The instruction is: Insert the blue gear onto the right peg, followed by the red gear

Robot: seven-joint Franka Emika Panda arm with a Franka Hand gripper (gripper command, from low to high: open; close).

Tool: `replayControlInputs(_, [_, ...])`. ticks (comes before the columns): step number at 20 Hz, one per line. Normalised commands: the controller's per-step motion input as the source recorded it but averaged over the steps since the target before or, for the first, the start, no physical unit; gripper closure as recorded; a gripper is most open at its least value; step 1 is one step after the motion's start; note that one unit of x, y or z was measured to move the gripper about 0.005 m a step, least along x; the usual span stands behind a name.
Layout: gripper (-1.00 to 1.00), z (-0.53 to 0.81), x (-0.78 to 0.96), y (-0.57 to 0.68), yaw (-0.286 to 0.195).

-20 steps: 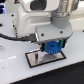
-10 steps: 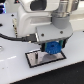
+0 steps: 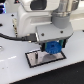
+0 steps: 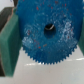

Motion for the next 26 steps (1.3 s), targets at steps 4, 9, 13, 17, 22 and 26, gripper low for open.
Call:
replayControlInputs(4, [1.00, -0.31, 0.02, 0.00, 0.000])
replayControlInputs(9, [1.00, -0.14, 0.08, 0.00, 0.000])
replayControlInputs(13, [1.00, -0.19, 0.13, 0.02, 0.000])
replayControlInputs(17, [1.00, -0.15, 0.15, 0.05, 0.000])
replayControlInputs(22, [1.00, -0.13, 0.10, 0.05, 0.000])
replayControlInputs(26, [1.00, -0.06, 0.05, 0.06, 0.000])
